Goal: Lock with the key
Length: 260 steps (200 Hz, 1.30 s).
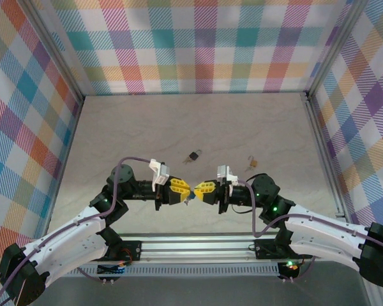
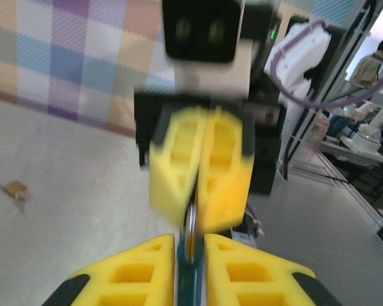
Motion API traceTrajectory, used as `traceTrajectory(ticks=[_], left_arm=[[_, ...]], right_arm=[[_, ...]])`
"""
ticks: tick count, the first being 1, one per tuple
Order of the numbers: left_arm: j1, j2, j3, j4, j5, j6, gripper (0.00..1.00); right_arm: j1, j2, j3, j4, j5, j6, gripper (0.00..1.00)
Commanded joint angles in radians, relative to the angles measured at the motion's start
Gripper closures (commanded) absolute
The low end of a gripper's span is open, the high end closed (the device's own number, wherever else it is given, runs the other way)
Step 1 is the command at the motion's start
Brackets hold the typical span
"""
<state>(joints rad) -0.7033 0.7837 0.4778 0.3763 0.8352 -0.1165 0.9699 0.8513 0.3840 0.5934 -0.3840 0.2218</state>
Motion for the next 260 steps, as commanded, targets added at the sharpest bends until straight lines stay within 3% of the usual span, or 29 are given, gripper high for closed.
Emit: traceTrajectory(ticks=[1, 58, 98, 132, 143, 169, 198, 217, 260], left_arm=[[0.013, -0.038, 0.071, 0.165, -0.017, 0.008, 0.78], [0.013, -0.061, 0.066, 0.122, -0.035, 0.025, 0.69], [0.003, -0.061, 0.038, 0.083, -0.075, -0.030, 0.62], [-0.017, -0.076, 0.019, 0.081, -0.166, -0.124, 0.58], [-0.026, -0.085, 0.011, 0.085, -0.247, -0.172, 0.58], [-0.077, -0.075, -0.085, 0.236, -0.422, -0.304, 0.56], [-0.149, -0.022, -0.185, 0.424, -0.551, -0.327, 0.55], [-0.162, 0.049, -0.233, 0.606, -0.563, -0.364, 0.55], [-0.169, 0.201, -0.252, 0.836, -0.543, -0.440, 0.59]], right_arm=[[0.006, 0.000, -0.037, -0.134, 0.000, -0.019, 1.00], [0.001, -0.031, -0.045, -0.135, 0.074, -0.002, 1.00], [-0.056, -0.044, 0.010, -0.176, 0.174, 0.122, 1.00], [-0.183, -0.014, 0.065, -0.150, 0.048, 0.302, 1.00], [-0.210, 0.000, 0.077, -0.134, 0.009, 0.349, 1.00], [-0.232, 0.019, 0.105, -0.119, -0.016, 0.417, 1.00], [-0.247, 0.049, 0.146, -0.142, -0.045, 0.495, 1.00], [-0.252, 0.063, 0.168, -0.151, -0.065, 0.528, 1.00], [-0.259, 0.073, 0.171, -0.138, -0.072, 0.575, 1.00]])
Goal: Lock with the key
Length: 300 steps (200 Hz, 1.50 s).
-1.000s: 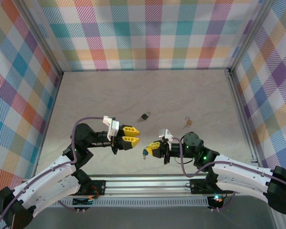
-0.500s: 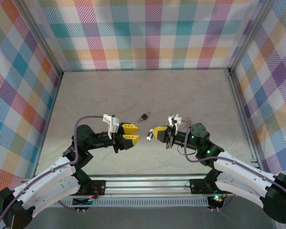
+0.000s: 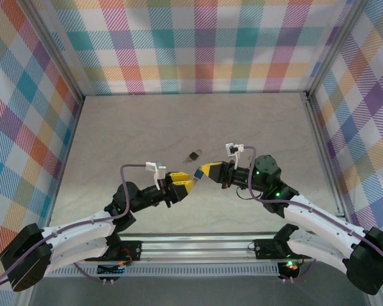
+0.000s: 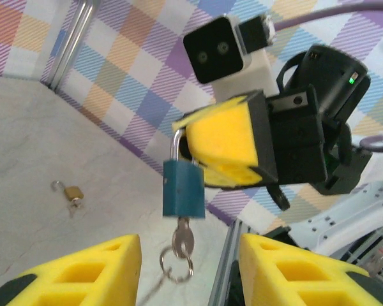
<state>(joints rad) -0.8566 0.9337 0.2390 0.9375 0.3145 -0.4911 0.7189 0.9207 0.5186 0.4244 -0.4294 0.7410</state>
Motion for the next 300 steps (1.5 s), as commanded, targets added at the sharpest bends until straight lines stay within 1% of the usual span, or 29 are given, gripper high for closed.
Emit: traceTrajectory(ticks=[1, 28, 66, 110, 134, 170, 200, 222, 247, 261, 300], left_arm=[[-0.015, 0.054, -0.013, 0.280, -0.023, -0.067, 0.59], [-0.017, 0.129, -0.019, 0.395, -0.021, -0.117, 0.61], [-0.017, 0.128, -0.024, 0.393, 0.015, -0.141, 0.60], [-0.016, 0.119, -0.038, 0.389, 0.023, -0.166, 0.58], [-0.016, 0.130, -0.038, 0.392, 0.023, -0.170, 0.58], [-0.017, 0.118, -0.043, 0.394, -0.007, -0.161, 0.57], [-0.016, 0.116, -0.035, 0.396, -0.011, -0.165, 0.57], [-0.016, 0.124, -0.033, 0.399, -0.008, -0.171, 0.59], [-0.016, 0.114, -0.036, 0.400, -0.020, -0.174, 0.64], [-0.017, 0.110, -0.040, 0.400, -0.039, -0.176, 0.68], [-0.016, 0.082, -0.053, 0.403, -0.103, -0.171, 0.70]], right_arm=[[-0.007, 0.004, 0.037, 0.032, -0.027, 0.056, 1.00], [-0.008, 0.013, 0.027, 0.057, -0.027, 0.073, 1.00], [-0.011, 0.009, 0.011, 0.096, -0.001, 0.066, 1.00], [-0.015, 0.018, -0.026, 0.263, 0.027, 0.071, 1.00], [-0.015, 0.050, -0.019, 0.312, 0.005, 0.078, 1.00], [-0.017, 0.096, -0.012, 0.361, -0.026, 0.095, 1.00], [-0.016, 0.116, -0.014, 0.389, -0.023, 0.097, 1.00], [-0.017, 0.135, -0.015, 0.424, -0.030, 0.102, 1.00], [-0.015, 0.156, -0.024, 0.462, -0.035, 0.111, 1.00], [-0.015, 0.169, -0.035, 0.504, -0.041, 0.123, 1.00], [-0.016, 0.224, -0.058, 0.625, -0.064, 0.165, 1.00]])
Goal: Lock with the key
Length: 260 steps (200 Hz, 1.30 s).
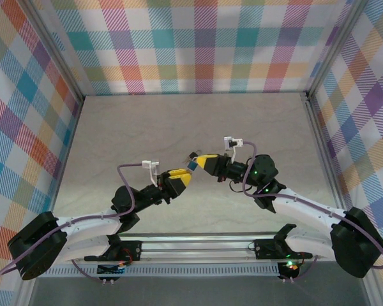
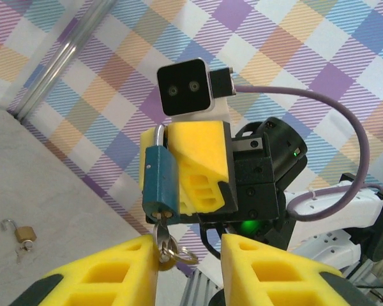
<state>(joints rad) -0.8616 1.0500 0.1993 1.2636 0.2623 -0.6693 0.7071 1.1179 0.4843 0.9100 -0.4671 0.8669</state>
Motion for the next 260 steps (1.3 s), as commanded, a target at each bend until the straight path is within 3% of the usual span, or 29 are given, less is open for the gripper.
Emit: traceTrajectory(ticks=[1, 65, 153, 260], left_arm=[[-0.012, -0.036, -0.014, 0.076, -0.053, 0.008, 0.70], [-0.011, -0.049, -0.025, 0.076, -0.097, -0.006, 0.76], [-0.012, -0.019, -0.020, 0.076, -0.068, -0.043, 0.65], [-0.011, -0.012, -0.006, 0.076, -0.088, -0.054, 0.63]], right_arm=[[-0.003, 0.027, -0.023, 0.141, -0.027, 0.039, 1.00], [-0.004, 0.043, -0.041, 0.181, -0.021, 0.036, 1.00], [-0.003, 0.103, -0.040, 0.317, -0.028, 0.067, 1.00], [0.000, 0.113, -0.030, 0.335, -0.032, 0.060, 1.00]])
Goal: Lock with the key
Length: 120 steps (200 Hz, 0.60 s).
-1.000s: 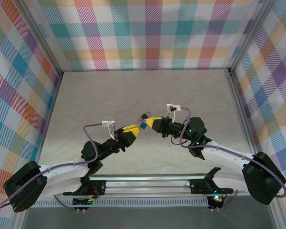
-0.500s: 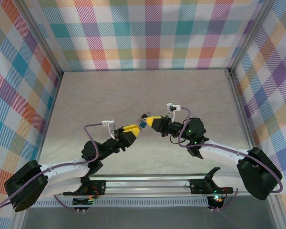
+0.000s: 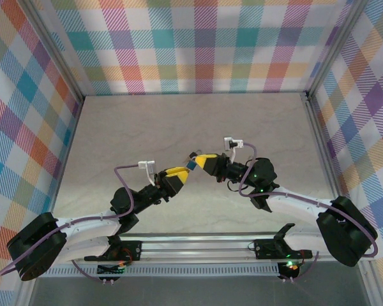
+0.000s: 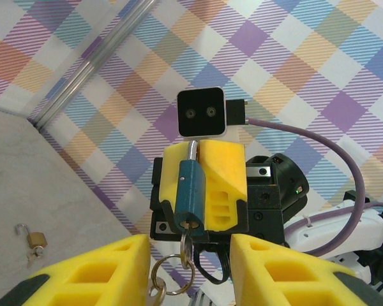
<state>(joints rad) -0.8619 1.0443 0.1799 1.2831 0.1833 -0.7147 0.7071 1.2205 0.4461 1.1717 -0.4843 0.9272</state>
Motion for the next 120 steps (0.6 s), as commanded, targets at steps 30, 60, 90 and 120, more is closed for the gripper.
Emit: traceTrajectory(ticks=[30, 60, 90, 120], left_arm=[[-0.011, -0.001, 0.030, 0.057, 0.010, -0.022, 0.66], [-0.012, -0.001, 0.033, 0.060, 0.012, -0.035, 0.71], [-0.011, -0.002, 0.035, 0.061, 0.014, -0.048, 0.73], [-0.012, 0.006, 0.033, 0.061, 0.021, -0.062, 0.72]], right_arm=[[0.007, 0.031, 0.018, 0.091, -0.019, -0.001, 1.00], [0.012, 0.043, 0.022, 0.101, -0.015, -0.006, 1.00], [0.013, 0.065, 0.022, 0.135, -0.005, -0.001, 1.00], [0.014, 0.080, 0.032, 0.151, 0.013, -0.008, 1.00]])
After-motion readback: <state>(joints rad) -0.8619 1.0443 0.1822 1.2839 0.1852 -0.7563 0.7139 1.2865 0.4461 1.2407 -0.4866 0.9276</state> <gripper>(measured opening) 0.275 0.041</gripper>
